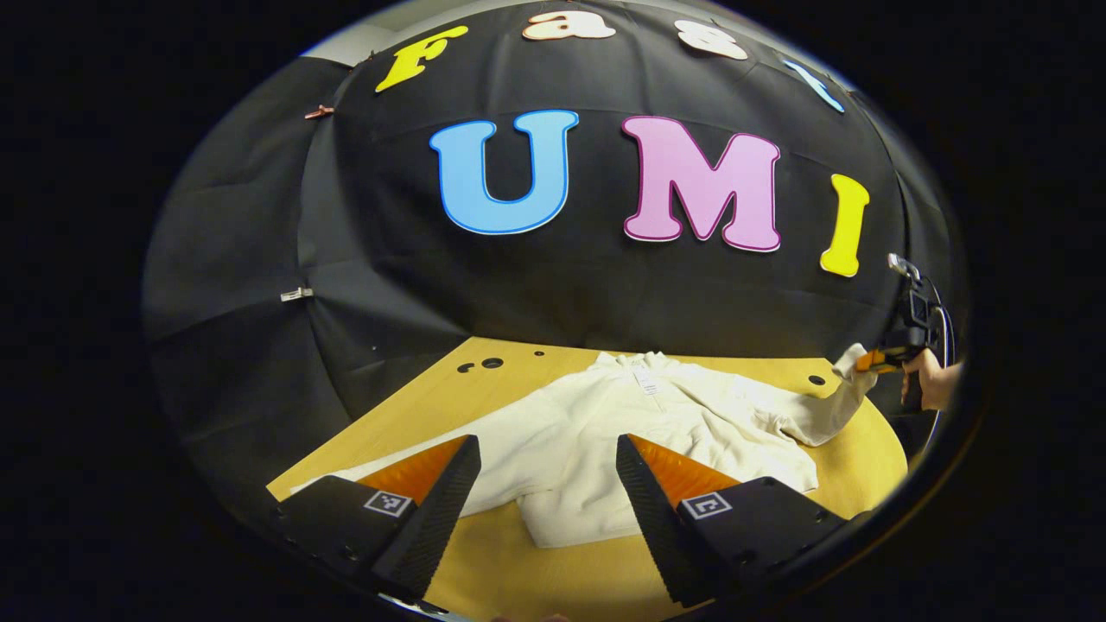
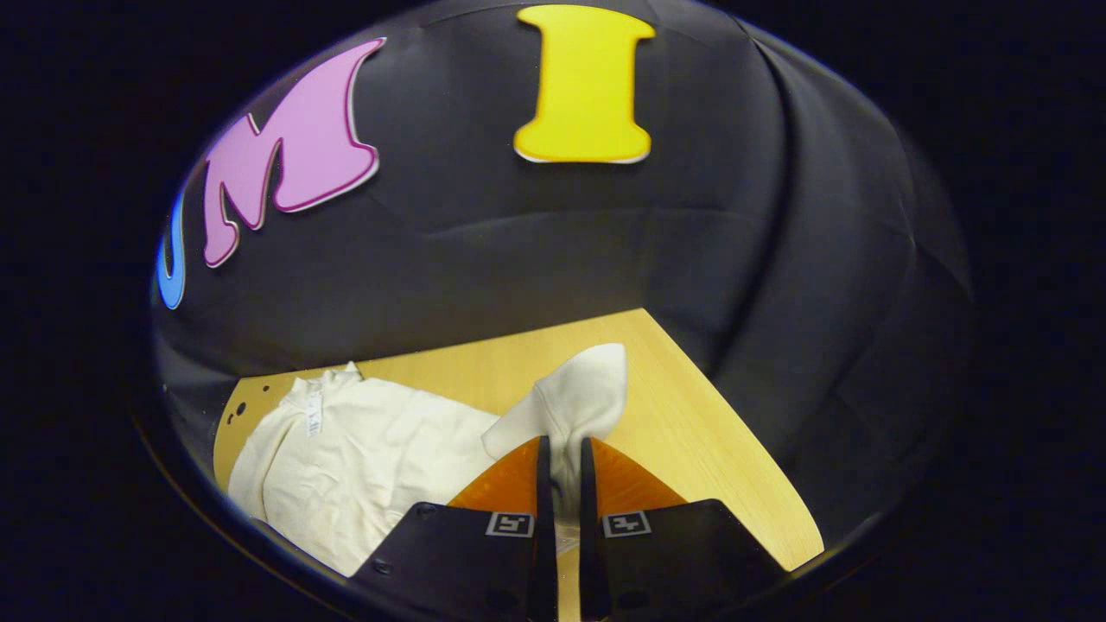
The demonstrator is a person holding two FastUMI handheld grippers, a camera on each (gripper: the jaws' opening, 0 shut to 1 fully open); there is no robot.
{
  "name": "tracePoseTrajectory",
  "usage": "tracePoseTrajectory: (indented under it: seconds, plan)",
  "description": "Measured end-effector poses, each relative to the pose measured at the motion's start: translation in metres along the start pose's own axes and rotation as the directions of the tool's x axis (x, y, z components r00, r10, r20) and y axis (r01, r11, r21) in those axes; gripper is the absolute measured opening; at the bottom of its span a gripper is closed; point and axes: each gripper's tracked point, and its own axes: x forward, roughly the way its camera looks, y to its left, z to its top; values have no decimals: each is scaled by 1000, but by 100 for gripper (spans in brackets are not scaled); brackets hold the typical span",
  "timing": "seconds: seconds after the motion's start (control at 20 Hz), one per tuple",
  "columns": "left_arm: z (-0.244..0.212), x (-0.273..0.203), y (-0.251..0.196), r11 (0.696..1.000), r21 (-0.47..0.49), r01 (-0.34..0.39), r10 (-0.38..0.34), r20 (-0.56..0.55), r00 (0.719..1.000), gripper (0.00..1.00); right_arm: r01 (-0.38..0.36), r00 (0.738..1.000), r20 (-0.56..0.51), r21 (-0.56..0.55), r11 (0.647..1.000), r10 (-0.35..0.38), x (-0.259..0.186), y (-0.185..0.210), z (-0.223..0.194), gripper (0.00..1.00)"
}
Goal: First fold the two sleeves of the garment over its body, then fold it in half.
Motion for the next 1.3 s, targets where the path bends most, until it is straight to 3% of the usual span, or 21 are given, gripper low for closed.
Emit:
tracePoseTrajectory:
  seconds: [0.35, 0.6, 1.0, 1.3]
  plan:
    - [-8, -12, 41, 997, -44, -69, 69, -1, 998, 98, -142, 989, 35, -39, 989, 143, 6, 136, 44, 14]
    - [-18, -17, 76, 986, -100, -135, 134, -20, 991, 98, -246, 968, 11, -109, 963, 249, 8, 242, 38, 13]
    - [-37, -17, 120, 975, -110, -193, 187, -64, 980, 97, -428, 903, -73, -219, 877, 422, 4, 422, -16, 14]
    - [-46, -4, 139, 968, -121, -218, 209, -83, 974, 98, -501, 865, -185, -279, 819, 466, 6, 510, -95, 14]
